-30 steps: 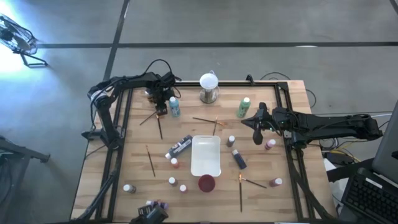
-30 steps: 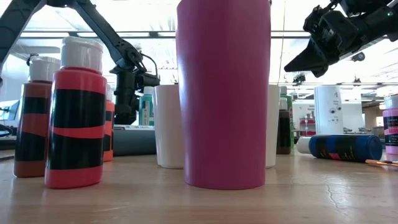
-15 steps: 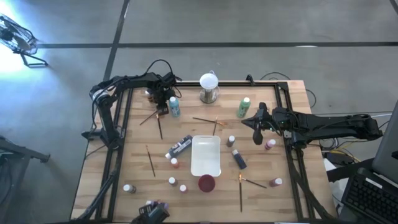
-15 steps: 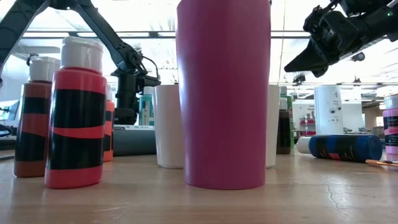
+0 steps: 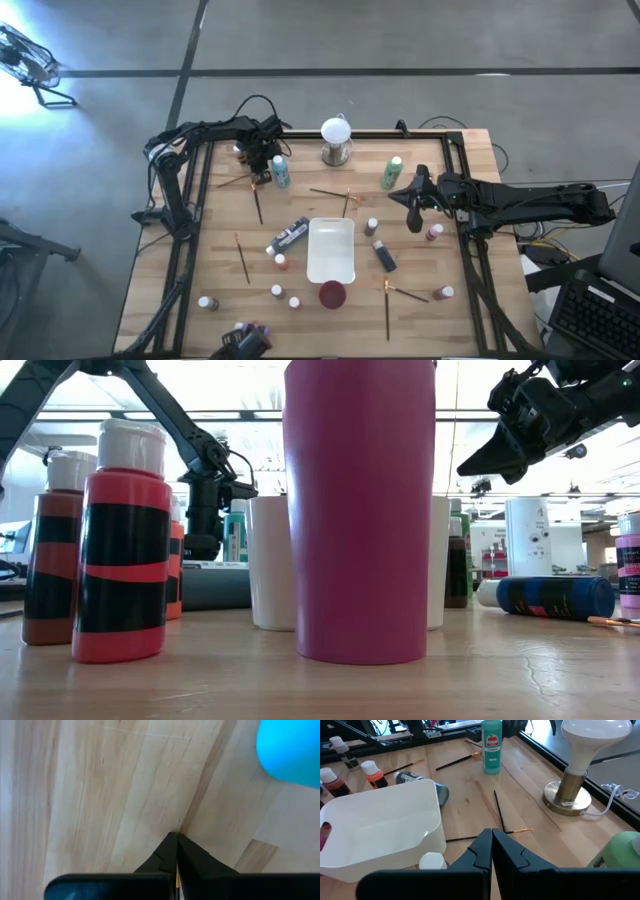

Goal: Pick & Place Paint Supplies
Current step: Put the gold paint brush into the red cup

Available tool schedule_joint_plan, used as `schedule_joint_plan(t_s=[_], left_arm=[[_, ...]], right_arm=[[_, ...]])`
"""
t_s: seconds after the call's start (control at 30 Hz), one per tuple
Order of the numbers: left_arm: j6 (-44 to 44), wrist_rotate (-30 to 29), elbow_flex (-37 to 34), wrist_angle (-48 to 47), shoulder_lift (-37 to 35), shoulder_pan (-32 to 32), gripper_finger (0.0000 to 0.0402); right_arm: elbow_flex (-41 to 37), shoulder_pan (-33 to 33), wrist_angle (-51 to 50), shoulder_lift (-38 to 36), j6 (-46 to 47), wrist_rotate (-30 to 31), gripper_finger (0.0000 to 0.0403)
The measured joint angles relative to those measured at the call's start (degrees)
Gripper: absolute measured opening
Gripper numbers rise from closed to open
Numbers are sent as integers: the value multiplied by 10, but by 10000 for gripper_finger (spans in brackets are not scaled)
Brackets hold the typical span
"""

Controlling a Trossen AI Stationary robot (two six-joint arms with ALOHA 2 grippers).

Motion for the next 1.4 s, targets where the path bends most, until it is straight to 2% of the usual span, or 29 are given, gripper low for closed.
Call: schedule_joint_plan(t_s=[0.23,0.4,0.53,0.67,0.9,1.1,1.23,1.3,1.4], left_arm=[[-16,14,13,-64,-11,-1,3],[-29,10,33,-104,-50,0,2],[-40,14,57,-117,-109,0,1],[-65,55,74,-115,-175,-4,1],[-97,85,79,-111,-311,-39,1],[-182,103,79,-57,-424,-114,0],[-220,98,57,35,-473,-215,0],[-223,81,30,107,-490,-275,0],[-217,4,-41,238,-511,-376,0]], right_arm=[[0,0,0,0,0,0,8],[0,0,0,0,0,0,8],[0,0,0,0,0,0,8],[0,0,1,0,0,0,8],[0,0,6,0,0,1,8],[1,0,58,-2,0,10,8],[17,0,63,-8,1,60,8],[24,0,63,-9,0,75,8],[30,0,59,-10,2,77,8]])
